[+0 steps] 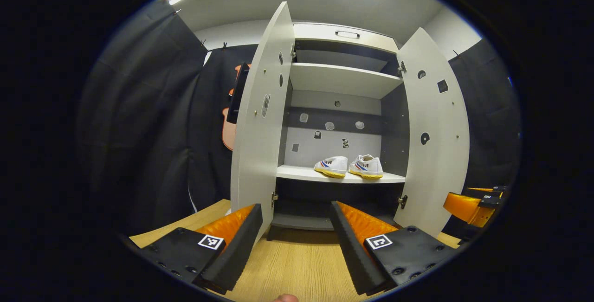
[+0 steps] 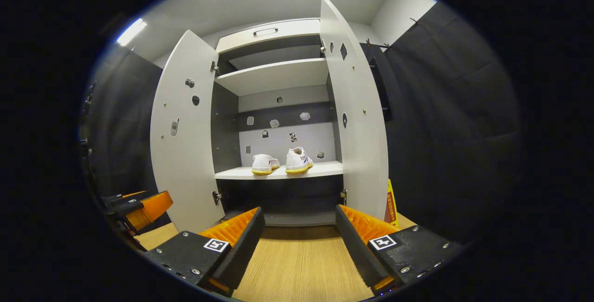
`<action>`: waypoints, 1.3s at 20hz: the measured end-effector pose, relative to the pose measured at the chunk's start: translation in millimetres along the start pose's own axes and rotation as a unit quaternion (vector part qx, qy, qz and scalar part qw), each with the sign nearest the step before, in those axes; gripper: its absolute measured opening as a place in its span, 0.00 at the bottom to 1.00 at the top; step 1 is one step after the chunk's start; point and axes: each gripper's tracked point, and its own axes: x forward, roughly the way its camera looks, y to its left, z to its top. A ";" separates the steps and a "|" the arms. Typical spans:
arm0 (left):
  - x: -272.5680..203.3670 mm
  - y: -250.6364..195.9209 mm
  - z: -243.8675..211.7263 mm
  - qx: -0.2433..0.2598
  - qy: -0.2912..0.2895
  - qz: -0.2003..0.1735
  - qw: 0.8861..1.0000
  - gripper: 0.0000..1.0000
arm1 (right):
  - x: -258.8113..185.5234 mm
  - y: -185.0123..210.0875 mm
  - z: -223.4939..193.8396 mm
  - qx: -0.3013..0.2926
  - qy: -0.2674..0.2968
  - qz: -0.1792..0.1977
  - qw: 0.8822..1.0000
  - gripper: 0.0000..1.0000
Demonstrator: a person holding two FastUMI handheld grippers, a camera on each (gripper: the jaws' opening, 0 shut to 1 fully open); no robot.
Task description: Grab one shoe with the right hand and put it into the shoe cabinet, grab the other shoe with the left hand and put it into the shoe cabinet; then close the right door with the right hand and the left door with the left hand.
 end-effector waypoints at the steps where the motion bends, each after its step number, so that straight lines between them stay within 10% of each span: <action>1: -1.7 -2.3 -2.7 0.001 0.005 -0.001 1.000 0.96 | -2.3 -0.6 1.1 0.002 -0.002 -0.001 1.000 0.94; 15: -6.8 -11.8 3.2 0.013 -0.007 -0.004 1.000 0.95 | 28.0 -193.4 254.4 -0.031 -0.144 -0.113 0.983 0.94; 26: -4.8 3.4 1.0 0.021 0.000 0.018 1.000 0.95 | 110.1 -243.9 251.3 -0.010 -0.096 -0.119 0.988 1.00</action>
